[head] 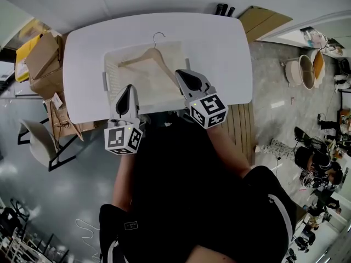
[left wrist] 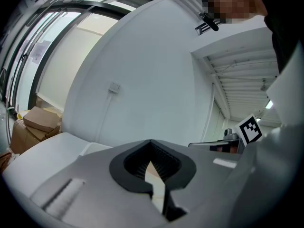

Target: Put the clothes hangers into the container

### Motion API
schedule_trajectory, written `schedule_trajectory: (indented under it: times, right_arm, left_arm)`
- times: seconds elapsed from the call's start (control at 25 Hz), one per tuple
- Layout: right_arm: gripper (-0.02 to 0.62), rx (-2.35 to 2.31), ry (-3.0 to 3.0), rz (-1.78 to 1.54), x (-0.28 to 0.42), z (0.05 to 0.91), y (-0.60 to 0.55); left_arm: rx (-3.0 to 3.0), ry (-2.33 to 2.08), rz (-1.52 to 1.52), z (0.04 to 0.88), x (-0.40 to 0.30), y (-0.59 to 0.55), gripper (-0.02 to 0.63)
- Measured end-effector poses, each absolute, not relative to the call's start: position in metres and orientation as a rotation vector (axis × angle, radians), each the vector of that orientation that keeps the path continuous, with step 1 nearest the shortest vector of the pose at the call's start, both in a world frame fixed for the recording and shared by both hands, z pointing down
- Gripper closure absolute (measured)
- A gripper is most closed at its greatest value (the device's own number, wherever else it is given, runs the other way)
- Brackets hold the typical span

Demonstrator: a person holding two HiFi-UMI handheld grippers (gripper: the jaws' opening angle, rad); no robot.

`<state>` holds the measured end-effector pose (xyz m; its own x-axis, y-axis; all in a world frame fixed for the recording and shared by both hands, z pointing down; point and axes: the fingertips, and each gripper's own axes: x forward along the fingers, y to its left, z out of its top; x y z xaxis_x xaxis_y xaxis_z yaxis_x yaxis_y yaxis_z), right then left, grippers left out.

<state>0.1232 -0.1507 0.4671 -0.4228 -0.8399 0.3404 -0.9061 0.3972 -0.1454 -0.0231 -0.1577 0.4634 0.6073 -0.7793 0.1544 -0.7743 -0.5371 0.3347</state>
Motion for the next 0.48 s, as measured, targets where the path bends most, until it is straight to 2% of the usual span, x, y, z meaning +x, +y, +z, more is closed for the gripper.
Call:
schedule_trajectory:
  times: [0.48]
  right_arm:
    - [0.58, 1.59, -2.509, 0.369, 0.12, 0.454, -0.143]
  left_arm:
    - [2.483, -1.242, -0.025, 0.461, -0.018, -0.155, 0.603]
